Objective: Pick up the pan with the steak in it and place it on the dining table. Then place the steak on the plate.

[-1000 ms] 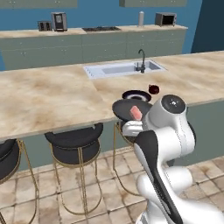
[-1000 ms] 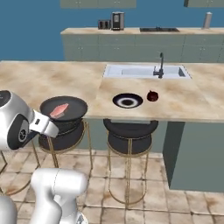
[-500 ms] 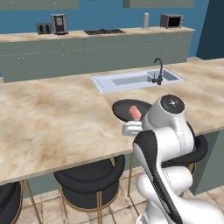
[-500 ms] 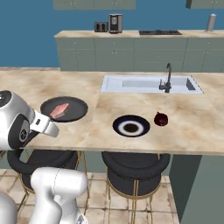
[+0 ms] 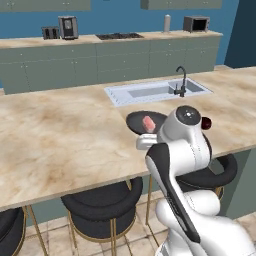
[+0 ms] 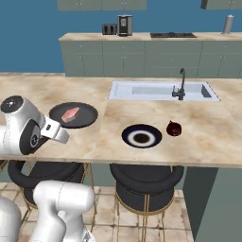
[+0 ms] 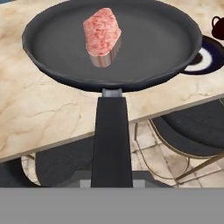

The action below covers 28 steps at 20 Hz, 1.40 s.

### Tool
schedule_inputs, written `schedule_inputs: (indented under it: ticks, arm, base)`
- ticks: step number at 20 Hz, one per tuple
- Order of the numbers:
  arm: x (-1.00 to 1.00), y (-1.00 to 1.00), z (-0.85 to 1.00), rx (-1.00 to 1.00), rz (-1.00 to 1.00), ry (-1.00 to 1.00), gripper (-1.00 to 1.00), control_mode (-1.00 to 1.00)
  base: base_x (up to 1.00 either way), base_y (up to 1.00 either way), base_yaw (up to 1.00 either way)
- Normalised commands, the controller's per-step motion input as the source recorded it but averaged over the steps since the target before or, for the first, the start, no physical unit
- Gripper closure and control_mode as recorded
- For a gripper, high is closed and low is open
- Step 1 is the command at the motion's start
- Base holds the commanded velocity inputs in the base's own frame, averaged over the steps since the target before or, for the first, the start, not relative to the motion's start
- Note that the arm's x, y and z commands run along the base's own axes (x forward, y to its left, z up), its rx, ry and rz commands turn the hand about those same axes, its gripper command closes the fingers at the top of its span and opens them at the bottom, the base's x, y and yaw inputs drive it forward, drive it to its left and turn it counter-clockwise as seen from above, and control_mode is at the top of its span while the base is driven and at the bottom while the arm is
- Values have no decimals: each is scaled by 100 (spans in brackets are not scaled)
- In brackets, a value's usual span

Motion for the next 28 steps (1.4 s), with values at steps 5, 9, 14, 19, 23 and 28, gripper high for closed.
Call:
schedule_inputs:
  ticks: [5, 9, 14, 19, 23, 28]
  arm:
    - [87, -9, -18, 0, 0, 4, 100, -100]
    - [81, -4, -22, 0, -1, 5, 100, -100]
    - [57, -2, -19, 0, 0, 0, 100, -100]
    - [0, 0, -2, 0, 0, 0, 100, -100]
    - [8, -6, -36, -1, -2, 3, 100, -100]
    - [22, -15, -40, 0, -5, 1, 100, -100]
  base:
    - [0, 0, 0]
    - [0, 0, 0]
    - [0, 0, 0]
    - [0, 0, 0]
    - [0, 0, 0]
    - [0, 0, 0]
